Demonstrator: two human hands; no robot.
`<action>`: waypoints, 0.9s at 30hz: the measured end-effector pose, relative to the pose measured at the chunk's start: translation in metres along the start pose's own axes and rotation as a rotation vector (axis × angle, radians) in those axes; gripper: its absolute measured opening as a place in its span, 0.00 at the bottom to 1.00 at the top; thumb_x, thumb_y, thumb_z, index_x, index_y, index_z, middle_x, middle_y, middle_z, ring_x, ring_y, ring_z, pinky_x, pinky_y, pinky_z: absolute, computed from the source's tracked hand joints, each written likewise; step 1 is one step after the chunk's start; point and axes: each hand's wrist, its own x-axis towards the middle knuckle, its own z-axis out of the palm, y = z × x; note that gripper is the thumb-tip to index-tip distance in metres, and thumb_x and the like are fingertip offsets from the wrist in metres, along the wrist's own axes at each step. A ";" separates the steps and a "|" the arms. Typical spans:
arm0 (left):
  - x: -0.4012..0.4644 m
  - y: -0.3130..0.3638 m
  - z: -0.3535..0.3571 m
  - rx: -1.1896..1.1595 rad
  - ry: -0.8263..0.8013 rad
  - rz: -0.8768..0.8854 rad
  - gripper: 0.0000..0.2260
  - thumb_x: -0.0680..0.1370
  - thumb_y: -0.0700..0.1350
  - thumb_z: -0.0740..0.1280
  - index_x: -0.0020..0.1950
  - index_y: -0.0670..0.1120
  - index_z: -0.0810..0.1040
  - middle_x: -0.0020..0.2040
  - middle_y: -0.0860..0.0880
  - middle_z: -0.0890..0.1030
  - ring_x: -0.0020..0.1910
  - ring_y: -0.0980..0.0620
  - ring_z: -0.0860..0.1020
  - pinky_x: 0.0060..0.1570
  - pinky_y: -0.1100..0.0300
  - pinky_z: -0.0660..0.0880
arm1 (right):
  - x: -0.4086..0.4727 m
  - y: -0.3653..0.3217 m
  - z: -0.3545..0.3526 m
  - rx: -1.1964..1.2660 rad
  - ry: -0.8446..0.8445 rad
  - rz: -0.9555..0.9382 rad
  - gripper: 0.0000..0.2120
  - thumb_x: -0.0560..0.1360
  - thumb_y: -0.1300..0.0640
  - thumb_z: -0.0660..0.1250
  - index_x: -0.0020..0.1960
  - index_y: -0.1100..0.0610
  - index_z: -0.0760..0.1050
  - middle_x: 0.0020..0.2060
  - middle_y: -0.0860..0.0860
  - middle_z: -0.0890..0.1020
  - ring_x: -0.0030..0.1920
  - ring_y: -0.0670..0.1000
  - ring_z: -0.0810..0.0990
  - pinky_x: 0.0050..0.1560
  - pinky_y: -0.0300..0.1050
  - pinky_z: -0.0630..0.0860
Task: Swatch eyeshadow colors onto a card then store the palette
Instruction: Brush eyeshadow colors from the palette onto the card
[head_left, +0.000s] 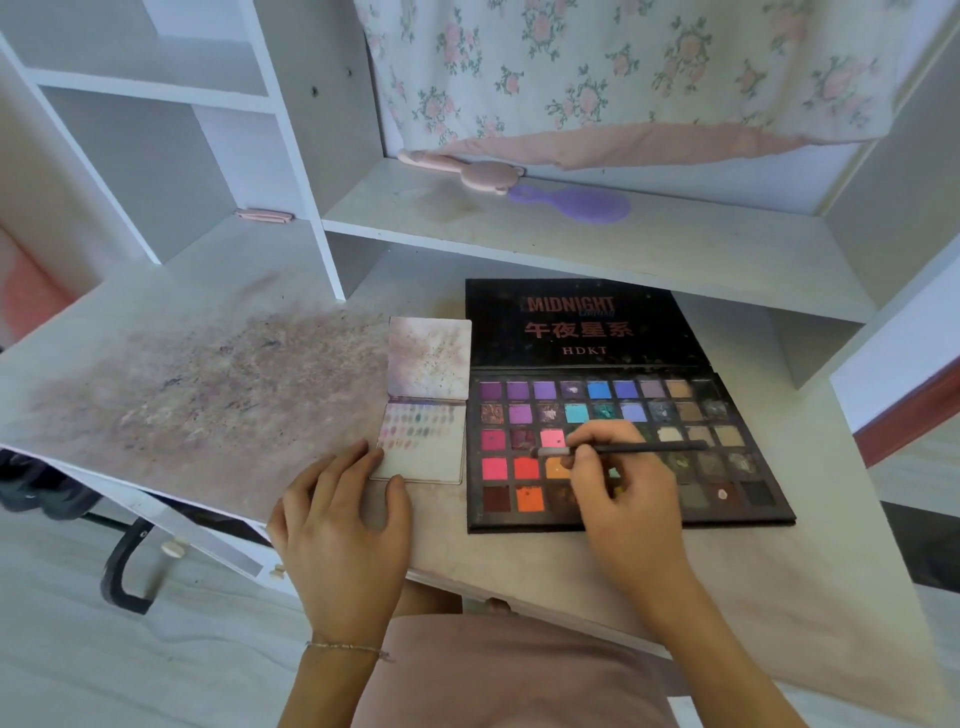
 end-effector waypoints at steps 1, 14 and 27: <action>0.000 0.001 0.000 -0.001 0.001 -0.008 0.17 0.71 0.52 0.59 0.49 0.46 0.82 0.51 0.49 0.83 0.53 0.45 0.75 0.56 0.52 0.63 | 0.001 -0.002 0.007 0.018 -0.019 -0.006 0.08 0.71 0.59 0.59 0.41 0.46 0.70 0.34 0.46 0.77 0.31 0.44 0.76 0.28 0.29 0.68; 0.003 0.003 -0.004 0.018 -0.034 0.011 0.16 0.70 0.54 0.61 0.48 0.47 0.82 0.51 0.52 0.83 0.53 0.46 0.77 0.57 0.57 0.61 | 0.020 -0.008 0.060 -0.002 -0.159 -0.025 0.14 0.74 0.64 0.63 0.41 0.45 0.70 0.34 0.51 0.80 0.38 0.45 0.78 0.33 0.33 0.74; 0.002 0.001 -0.001 0.016 -0.020 -0.004 0.15 0.70 0.54 0.61 0.49 0.48 0.82 0.52 0.52 0.82 0.54 0.48 0.75 0.58 0.57 0.61 | 0.022 -0.010 0.060 -0.054 -0.242 0.015 0.14 0.74 0.61 0.63 0.40 0.42 0.68 0.34 0.52 0.81 0.35 0.46 0.76 0.34 0.37 0.74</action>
